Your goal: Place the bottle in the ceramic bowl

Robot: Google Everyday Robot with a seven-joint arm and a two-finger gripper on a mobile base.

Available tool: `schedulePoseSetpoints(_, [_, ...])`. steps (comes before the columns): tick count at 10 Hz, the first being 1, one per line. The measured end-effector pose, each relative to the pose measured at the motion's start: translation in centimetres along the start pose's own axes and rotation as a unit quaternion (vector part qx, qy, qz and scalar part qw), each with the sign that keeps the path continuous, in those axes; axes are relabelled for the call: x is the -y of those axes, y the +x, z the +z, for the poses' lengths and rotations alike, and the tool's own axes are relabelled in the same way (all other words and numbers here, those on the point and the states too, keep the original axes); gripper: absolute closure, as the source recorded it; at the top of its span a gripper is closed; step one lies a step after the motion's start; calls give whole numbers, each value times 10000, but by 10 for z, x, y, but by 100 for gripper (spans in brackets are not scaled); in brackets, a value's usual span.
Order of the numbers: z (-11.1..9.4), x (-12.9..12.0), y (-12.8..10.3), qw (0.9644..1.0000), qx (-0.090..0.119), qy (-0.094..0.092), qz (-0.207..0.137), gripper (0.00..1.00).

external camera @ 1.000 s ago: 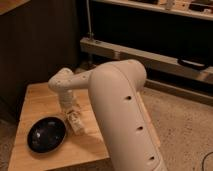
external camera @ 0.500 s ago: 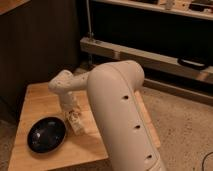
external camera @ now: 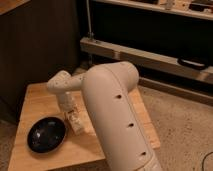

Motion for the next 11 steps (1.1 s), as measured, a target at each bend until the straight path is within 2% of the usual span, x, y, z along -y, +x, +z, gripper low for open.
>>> schedulePoseSetpoints(3, [-5,-6,-6,10000,-49,7,-45,95])
schedulePoseSetpoints(4, [-14,-9,-7,10000,-9,11,-68,100])
schedulePoseSetpoints(5, [-23,-12,-6,9999,43,11,-107,100])
schedulePoseSetpoints(8, [-86,-37,-1,9987,383,11,-322,100])
schedulePoseSetpoints(9, [-121,-56,4,9973,539,-5,-495,100])
schedulePoseSetpoints(11, [-149,-93,11,9943,669,-77,-826,100])
